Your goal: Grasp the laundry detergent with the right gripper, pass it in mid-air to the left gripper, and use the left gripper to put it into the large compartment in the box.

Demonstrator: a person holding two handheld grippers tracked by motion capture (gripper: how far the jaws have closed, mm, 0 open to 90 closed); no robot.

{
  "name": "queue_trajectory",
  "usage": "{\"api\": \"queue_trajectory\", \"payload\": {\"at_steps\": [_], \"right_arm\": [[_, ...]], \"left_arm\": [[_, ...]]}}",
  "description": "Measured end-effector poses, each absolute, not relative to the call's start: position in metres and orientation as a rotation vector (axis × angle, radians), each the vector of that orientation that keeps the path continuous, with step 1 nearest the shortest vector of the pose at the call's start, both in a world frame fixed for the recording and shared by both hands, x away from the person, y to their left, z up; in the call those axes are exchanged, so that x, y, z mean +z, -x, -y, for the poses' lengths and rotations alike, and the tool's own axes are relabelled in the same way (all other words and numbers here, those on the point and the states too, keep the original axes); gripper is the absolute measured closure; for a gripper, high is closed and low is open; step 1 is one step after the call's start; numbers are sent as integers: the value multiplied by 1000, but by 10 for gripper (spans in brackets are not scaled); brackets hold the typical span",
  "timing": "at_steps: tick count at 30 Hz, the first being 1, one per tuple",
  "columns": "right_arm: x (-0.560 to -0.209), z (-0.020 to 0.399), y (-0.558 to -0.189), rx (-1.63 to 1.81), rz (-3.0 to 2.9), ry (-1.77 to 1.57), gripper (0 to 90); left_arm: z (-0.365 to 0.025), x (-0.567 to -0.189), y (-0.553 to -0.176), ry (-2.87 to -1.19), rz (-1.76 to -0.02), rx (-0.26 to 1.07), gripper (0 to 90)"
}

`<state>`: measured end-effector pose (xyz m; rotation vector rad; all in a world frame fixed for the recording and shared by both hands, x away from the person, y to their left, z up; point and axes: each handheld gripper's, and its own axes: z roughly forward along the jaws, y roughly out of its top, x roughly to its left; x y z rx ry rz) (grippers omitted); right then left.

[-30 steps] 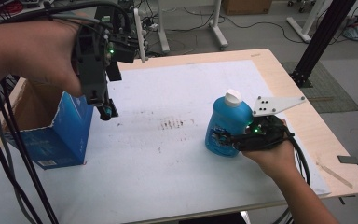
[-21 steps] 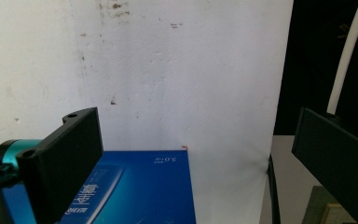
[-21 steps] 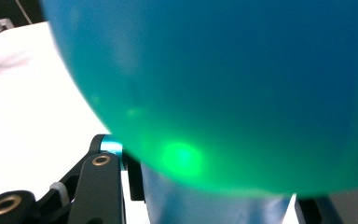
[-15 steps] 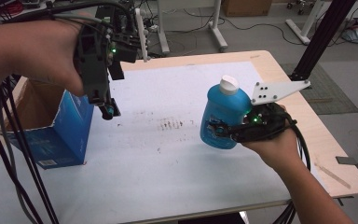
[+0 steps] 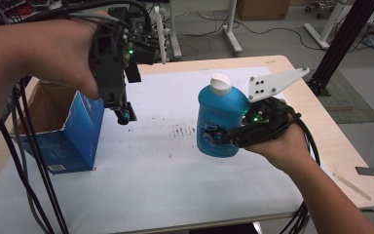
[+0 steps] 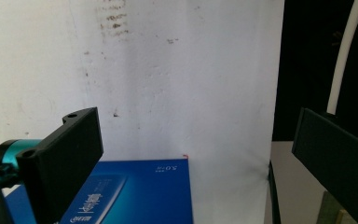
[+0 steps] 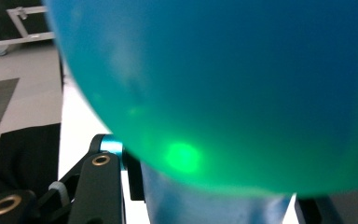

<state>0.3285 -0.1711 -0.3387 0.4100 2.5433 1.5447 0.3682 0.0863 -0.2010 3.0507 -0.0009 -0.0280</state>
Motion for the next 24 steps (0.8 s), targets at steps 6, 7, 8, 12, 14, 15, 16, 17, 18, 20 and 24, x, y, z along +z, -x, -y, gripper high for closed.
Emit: {"api": "queue_trajectory", "payload": {"at_steps": [6, 7, 8, 12, 14, 15, 16, 17, 18, 20, 24], "right_arm": [[-333, 154, -330, 1554, -2597, -352, 467], [-331, 148, -331, 1552, -2613, -325, 467], [-331, 148, -331, 1552, -2613, -325, 467], [-329, 136, -332, 1557, -2642, -282, 467], [-329, 131, -333, 1572, -2652, -255, 467], [-328, 124, -332, 1581, -2661, -234, 466], [-328, 122, -332, 1585, -2663, -228, 466], [-328, 120, -333, 1590, -2664, -215, 467], [-328, 120, -333, 1590, -2664, -215, 467], [-328, 115, -333, 1596, -2668, -201, 467], [-327, 106, -333, 1605, -2685, -179, 467]], "left_arm": [[-82, -199, -365, -3045, 9, -35, 17], [-80, -198, -364, -3047, 8, -39, 17], [-80, -198, -364, -3047, 8, -39, 17], [-78, -196, -361, -3049, 3, -47, 17], [-77, -195, -360, -3046, 3, -45, 17], [-75, -195, -358, -3049, 2, -50, 17], [-75, -195, -358, -3049, 2, -50, 17], [-73, -195, -357, -3045, -6, -59, 17], [-73, -195, -357, -3045, -6, -59, 17], [-71, -195, -356, -3050, -14, -75, 17], [-68, -196, -355, -3062, -29, -82, 17]]}}
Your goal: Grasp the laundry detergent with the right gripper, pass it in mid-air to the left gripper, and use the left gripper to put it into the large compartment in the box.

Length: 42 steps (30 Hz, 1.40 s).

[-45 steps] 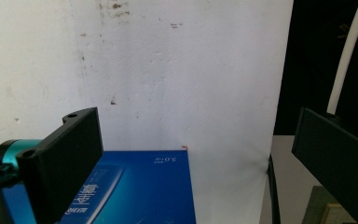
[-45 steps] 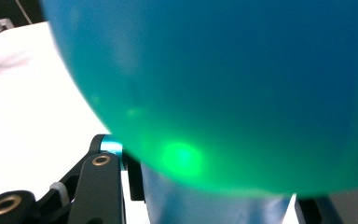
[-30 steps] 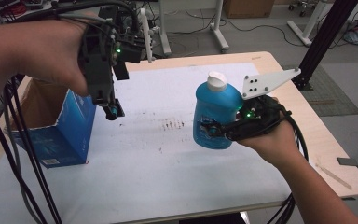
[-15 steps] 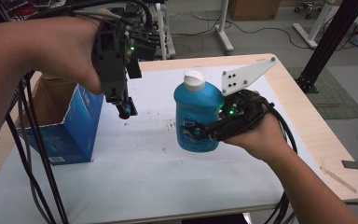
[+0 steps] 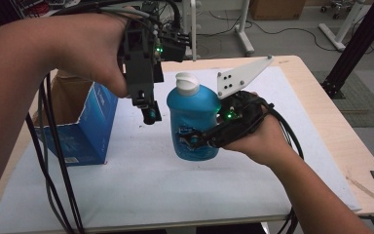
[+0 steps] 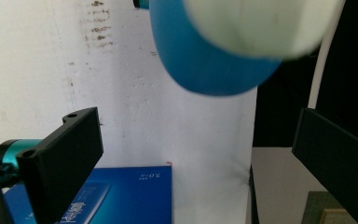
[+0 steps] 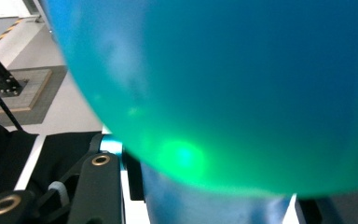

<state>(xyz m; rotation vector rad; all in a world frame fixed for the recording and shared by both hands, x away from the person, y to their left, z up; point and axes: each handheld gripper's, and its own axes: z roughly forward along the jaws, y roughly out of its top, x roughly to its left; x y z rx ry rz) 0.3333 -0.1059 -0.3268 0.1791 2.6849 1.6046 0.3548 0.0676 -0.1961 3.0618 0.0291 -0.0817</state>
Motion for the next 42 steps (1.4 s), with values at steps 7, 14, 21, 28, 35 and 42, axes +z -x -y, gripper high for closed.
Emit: {"api": "queue_trajectory", "payload": {"at_steps": [7, 14, 21, 28, 35, 42], "right_arm": [[-325, 94, -334, 1630, -2694, -151, 467], [-324, 84, -335, 1635, -2701, -122, 467], [-321, 75, -335, 1647, -2712, -108, 467], [-319, 72, -336, 1648, -2715, -111, 467], [-319, 68, -337, 1646, -2718, -94, 467], [-320, 68, -339, 1658, -2719, -102, 468]], "left_arm": [[-61, -196, -351, -3059, -22, -83, 17], [-55, -198, -347, -3069, -21, -87, 17], [-50, -200, -346, -3081, -13, -89, 17], [-48, -203, -347, -3090, -12, -92, 17], [-47, -205, -347, -3094, -19, -86, 18], [-48, -203, -346, -3098, -32, -78, 27]]}}
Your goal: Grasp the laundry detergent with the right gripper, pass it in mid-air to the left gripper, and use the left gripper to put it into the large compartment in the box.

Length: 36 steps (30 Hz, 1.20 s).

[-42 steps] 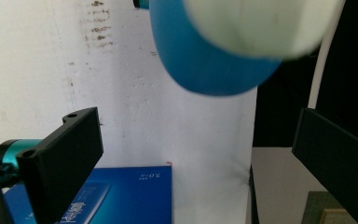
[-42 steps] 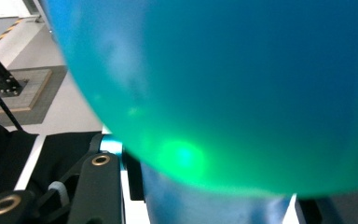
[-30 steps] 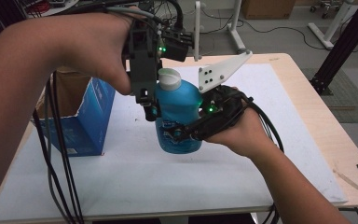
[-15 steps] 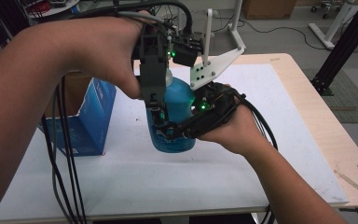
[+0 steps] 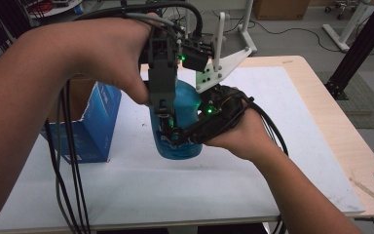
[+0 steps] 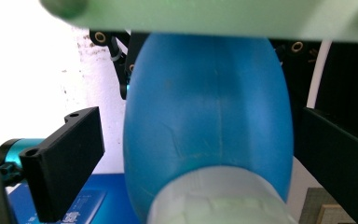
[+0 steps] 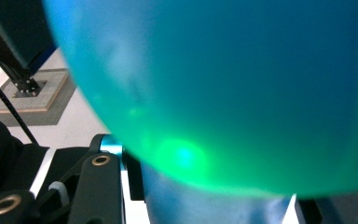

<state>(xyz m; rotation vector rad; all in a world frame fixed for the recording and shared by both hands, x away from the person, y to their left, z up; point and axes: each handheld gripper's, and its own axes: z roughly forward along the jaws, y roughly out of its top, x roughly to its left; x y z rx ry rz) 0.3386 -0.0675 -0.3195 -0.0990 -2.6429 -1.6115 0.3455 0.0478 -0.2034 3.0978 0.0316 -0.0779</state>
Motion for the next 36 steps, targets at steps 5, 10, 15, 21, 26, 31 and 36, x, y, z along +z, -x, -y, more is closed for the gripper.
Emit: {"api": "queue_trajectory", "payload": {"at_steps": [5, 10, 15, 21, 26, 31, 36], "right_arm": [[-320, 68, -339, -1613, 2644, 100, 468], [-319, 68, -339, -1618, 2646, 108, 468], [-319, 69, -339, -1620, 2645, 109, 469], [-319, 69, -339, -1621, 2645, 111, 469], [-319, 68, -339, -1623, 2645, 114, 469], [-319, 69, -339, -1619, 2646, 124, 469], [-319, 68, -339, -1626, 2643, 120, 469]], "left_arm": [[-48, -203, -346, -3099, -27, -56, 87], [-48, -203, -346, -3103, -26, -52, 112], [-47, -203, -347, -3107, -22, -54, 155], [-47, -203, -347, -3100, -11, -60, 195], [-49, -203, -348, -3094, -19, -60, 235], [-50, -203, -348, -3098, -19, -62, 263], [-48, -203, -347, -3102, -3, -70, 267]]}}
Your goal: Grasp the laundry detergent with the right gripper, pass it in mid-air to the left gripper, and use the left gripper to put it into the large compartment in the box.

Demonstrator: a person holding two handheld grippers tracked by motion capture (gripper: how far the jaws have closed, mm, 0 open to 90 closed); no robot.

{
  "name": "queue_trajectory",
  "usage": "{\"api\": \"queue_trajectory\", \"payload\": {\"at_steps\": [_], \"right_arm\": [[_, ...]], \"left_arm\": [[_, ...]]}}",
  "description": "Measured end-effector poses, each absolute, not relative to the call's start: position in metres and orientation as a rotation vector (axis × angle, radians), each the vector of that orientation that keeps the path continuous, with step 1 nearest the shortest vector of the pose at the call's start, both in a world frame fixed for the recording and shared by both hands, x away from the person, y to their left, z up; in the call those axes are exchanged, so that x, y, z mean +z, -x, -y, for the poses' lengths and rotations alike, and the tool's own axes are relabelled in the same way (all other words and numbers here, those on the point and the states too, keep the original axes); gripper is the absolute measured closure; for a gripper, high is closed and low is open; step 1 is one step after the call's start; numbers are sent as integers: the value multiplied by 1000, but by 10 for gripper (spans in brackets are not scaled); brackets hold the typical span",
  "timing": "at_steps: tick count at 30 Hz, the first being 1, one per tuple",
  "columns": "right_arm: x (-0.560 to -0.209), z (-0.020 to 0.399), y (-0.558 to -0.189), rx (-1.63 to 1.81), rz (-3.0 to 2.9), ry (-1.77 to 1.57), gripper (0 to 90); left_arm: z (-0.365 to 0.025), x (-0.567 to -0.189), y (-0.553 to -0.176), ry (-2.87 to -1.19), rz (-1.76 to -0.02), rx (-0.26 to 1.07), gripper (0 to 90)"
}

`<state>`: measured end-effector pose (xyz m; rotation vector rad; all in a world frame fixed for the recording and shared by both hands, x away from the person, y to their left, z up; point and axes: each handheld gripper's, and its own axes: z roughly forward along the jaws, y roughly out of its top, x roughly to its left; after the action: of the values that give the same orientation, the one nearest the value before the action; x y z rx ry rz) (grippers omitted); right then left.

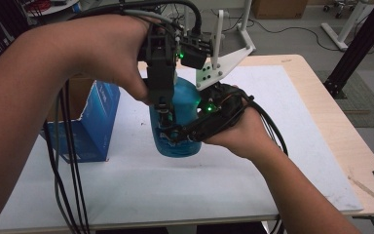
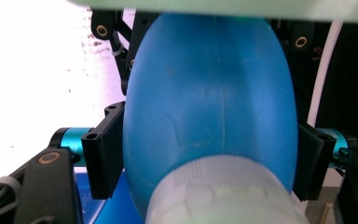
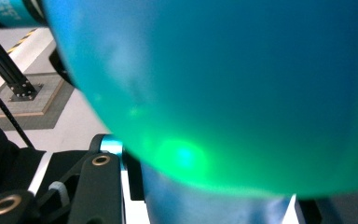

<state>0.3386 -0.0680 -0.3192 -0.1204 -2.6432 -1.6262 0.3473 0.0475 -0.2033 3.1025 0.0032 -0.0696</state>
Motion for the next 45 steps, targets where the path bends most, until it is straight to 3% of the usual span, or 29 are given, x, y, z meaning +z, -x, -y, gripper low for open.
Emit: {"api": "queue_trajectory", "payload": {"at_steps": [17, 35, 37, 43, 45], "right_arm": [[-321, 66, -337, -1633, 2632, 111, 469], [-318, 66, -335, -1670, 2616, 99, 459], [-318, 67, -335, -1683, 2606, 106, 438], [-315, 75, -333, -1674, 2611, 135, 222], [-314, 79, -333, -1674, 2615, 146, 200]], "left_arm": [[-44, -206, -346, -3109, -10, -97, 382], [-44, -200, -342, -3122, -12, -69, 399], [-44, -198, -341, -3126, -4, -66, 399], [-47, -196, -343, -3129, -27, -62, 399], [-48, -196, -343, -3128, -42, -63, 399]]}}
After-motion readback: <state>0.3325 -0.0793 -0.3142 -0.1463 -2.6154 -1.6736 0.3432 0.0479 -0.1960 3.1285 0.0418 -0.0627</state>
